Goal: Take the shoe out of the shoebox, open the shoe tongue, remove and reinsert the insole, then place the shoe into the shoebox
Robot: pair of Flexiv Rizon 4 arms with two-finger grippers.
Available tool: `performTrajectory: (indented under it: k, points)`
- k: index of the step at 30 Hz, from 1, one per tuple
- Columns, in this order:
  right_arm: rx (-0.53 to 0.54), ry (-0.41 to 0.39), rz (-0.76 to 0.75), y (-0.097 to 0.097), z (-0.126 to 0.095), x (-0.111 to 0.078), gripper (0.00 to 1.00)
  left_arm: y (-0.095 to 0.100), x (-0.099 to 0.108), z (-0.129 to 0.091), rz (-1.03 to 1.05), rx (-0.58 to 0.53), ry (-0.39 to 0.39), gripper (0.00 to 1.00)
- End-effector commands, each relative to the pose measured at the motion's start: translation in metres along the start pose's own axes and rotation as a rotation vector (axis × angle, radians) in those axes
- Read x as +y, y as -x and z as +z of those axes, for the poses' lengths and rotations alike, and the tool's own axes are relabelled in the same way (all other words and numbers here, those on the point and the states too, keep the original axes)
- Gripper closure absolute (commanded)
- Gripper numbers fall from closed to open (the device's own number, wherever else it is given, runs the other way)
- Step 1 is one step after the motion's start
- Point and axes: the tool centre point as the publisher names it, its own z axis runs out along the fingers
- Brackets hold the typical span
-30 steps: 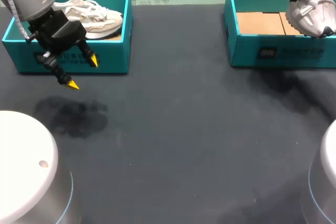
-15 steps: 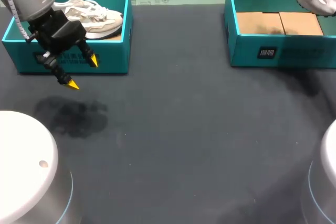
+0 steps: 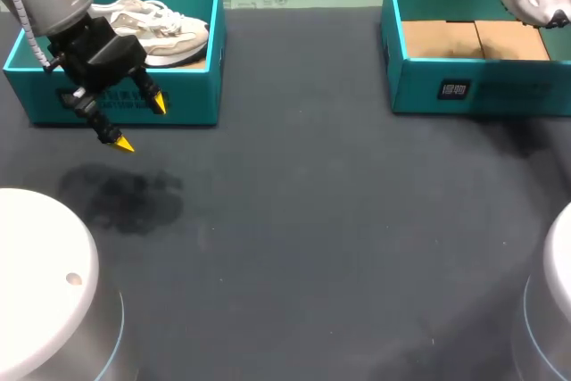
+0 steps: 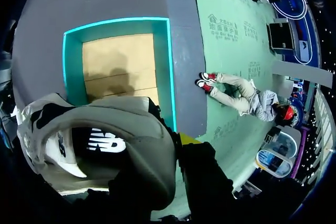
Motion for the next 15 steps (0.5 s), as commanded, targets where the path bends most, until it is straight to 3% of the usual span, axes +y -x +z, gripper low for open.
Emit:
performTrajectory:
  k: [1,6,15]
  points:
    - [0.029,-0.039,0.117,0.001,-0.001,-0.011,1.0,-0.001,0.0,0.0,0.001,-0.001,0.003,0.0]
    - [0.085,-0.12,0.446,-0.021,-0.001,-0.034,1.0,-0.001,0.0,0.0,0.001,-0.001,0.003,0.0]
    - [0.116,-0.261,0.934,-0.076,-0.001,-0.059,1.0,-0.001,0.0,0.0,0.001,-0.001,0.003,0.0]
